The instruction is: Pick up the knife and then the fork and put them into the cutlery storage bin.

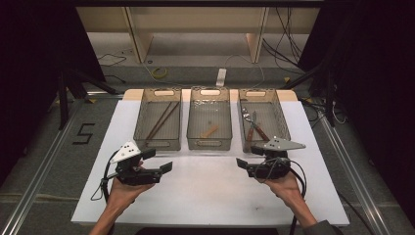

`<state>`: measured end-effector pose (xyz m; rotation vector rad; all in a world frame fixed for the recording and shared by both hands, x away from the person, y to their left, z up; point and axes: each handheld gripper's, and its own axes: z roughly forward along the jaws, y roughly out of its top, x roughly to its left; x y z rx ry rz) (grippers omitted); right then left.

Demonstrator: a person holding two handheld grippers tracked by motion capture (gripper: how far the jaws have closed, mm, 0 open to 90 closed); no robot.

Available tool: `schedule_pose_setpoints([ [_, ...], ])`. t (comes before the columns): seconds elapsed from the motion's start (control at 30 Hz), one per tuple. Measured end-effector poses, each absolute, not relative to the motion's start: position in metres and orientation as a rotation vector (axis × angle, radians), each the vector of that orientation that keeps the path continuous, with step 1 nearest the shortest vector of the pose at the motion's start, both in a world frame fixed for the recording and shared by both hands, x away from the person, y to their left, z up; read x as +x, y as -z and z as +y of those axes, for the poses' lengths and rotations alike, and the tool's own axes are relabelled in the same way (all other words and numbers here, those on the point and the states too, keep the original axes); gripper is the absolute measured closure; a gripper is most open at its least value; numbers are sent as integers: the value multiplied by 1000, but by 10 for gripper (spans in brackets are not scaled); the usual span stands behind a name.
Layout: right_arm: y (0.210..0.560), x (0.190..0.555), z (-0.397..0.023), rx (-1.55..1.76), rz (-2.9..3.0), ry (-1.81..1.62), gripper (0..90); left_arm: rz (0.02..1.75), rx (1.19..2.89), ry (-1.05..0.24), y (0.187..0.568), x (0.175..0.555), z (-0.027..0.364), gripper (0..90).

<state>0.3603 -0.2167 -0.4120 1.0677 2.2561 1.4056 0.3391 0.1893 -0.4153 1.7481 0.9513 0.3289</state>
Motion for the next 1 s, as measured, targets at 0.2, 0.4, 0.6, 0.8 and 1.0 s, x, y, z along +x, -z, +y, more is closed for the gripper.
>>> schedule_pose_setpoints([
  [0.2,418,346,-221,1062,2236,-1426,256,947,1747,-320,415,339,189,156],
  [0.4,423,335,-228,1062,2201,-1458,240,945,1746,-312,415,339,189,156],
  [0.6,428,329,-231,1061,2195,-1461,211,944,1748,-307,416,339,189,156],
  [0.8,432,326,-233,1070,2206,-1447,189,944,1745,-300,416,340,188,156],
  [1.0,434,322,-235,1083,2210,-1435,187,943,1746,-301,416,339,189,156],
])
